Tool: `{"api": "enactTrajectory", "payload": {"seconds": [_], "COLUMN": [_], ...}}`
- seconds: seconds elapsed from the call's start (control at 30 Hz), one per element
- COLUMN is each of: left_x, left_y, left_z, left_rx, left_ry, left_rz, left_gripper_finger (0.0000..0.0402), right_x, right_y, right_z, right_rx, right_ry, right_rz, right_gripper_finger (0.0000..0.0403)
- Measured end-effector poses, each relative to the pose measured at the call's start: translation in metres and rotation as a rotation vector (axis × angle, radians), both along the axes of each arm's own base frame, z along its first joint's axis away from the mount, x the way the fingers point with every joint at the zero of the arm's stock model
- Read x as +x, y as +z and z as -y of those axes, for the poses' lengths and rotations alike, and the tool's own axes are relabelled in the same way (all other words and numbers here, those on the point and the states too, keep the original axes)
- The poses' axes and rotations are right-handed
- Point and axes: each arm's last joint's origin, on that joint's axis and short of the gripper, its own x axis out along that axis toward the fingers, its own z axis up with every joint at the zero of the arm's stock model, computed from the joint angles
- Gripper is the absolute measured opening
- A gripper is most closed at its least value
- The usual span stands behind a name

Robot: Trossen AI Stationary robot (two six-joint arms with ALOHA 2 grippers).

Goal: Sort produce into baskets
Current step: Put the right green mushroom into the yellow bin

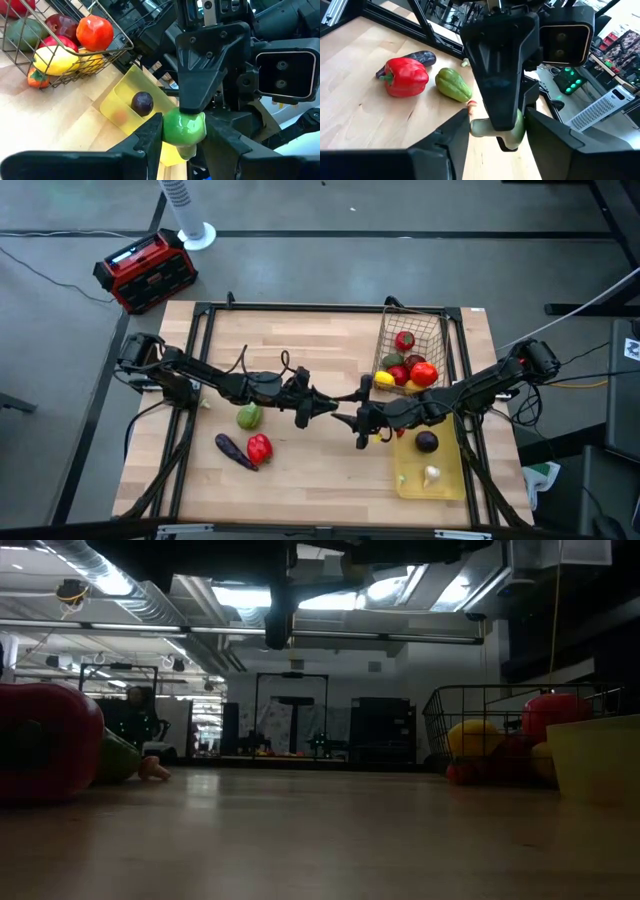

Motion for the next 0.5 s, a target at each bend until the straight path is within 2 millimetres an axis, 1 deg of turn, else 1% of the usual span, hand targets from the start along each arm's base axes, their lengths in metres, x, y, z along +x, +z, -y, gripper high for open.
{"api": "enactTrajectory", "payload": {"seconds": [0.27, 0.4, 0.5], "left_x": [-0.0001, -0.0002, -0.0003], "left_y": [-0.0002, -0.0003, -0.0002], "left_z": [0.0005, 0.0022, 0.0027], "left_rx": [0.030, 0.034, 0.054], "left_ry": [-0.008, -0.052, -0.066], "left_rz": [-0.002, -0.001, 0.000], "left_gripper_finger": [0.0122, 0.0136, 0.0154], "right_x": [0.0003, 0.0005, 0.0005], "right_y": [0.0000, 0.0000, 0.0001], "right_z": [0.0007, -0.0005, -0.0008], "right_rx": [0.005, 0.015, 0.018], "right_ry": [0.006, 0.043, 0.053], "right_rz": [-0.001, -0.003, -0.003], "right_gripper_finger": [0.0164, 0.0162, 0.0161]}}
